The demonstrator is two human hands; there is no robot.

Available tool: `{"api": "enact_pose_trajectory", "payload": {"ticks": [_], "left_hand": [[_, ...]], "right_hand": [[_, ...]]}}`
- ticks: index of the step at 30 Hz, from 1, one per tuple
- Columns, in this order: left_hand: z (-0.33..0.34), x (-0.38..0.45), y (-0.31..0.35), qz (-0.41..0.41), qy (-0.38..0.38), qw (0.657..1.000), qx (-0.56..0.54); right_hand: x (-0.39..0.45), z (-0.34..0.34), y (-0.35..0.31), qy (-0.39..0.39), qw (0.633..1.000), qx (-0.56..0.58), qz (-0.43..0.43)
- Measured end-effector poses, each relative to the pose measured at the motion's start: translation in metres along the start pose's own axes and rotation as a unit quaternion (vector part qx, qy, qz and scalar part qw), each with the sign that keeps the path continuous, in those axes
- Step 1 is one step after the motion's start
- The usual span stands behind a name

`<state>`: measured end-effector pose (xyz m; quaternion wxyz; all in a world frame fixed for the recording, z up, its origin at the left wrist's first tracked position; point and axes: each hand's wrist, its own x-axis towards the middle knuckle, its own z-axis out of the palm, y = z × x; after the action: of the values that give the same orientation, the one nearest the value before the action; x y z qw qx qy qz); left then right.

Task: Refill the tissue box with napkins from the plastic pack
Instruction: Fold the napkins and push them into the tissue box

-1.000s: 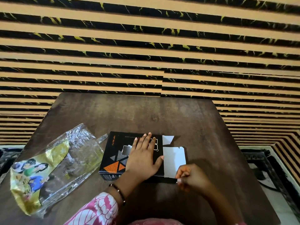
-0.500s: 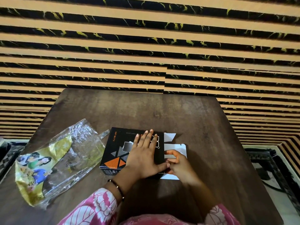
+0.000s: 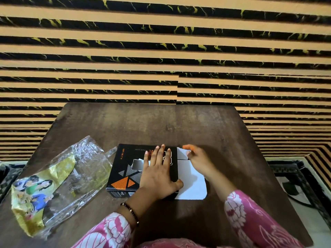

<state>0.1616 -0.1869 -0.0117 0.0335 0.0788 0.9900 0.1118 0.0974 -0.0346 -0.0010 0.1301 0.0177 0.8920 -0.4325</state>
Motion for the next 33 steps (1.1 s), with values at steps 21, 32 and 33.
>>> {"api": "enact_pose_trajectory", "payload": {"ticks": [21,32,33], "left_hand": [[-0.003,0.011,0.008,0.05,-0.048,0.995,0.075],[-0.02,0.005,0.008,0.022,0.035,0.999,-0.032],[-0.027,0.003,0.008,0.012,0.069,0.995,-0.077]], "right_hand": [[-0.055,0.014,0.058,0.093,0.982,0.039,0.161],[-0.071,0.0,0.016,0.143,0.985,0.068,0.063],[-0.072,-0.01,0.011,0.177,0.98,0.074,0.055]]}}
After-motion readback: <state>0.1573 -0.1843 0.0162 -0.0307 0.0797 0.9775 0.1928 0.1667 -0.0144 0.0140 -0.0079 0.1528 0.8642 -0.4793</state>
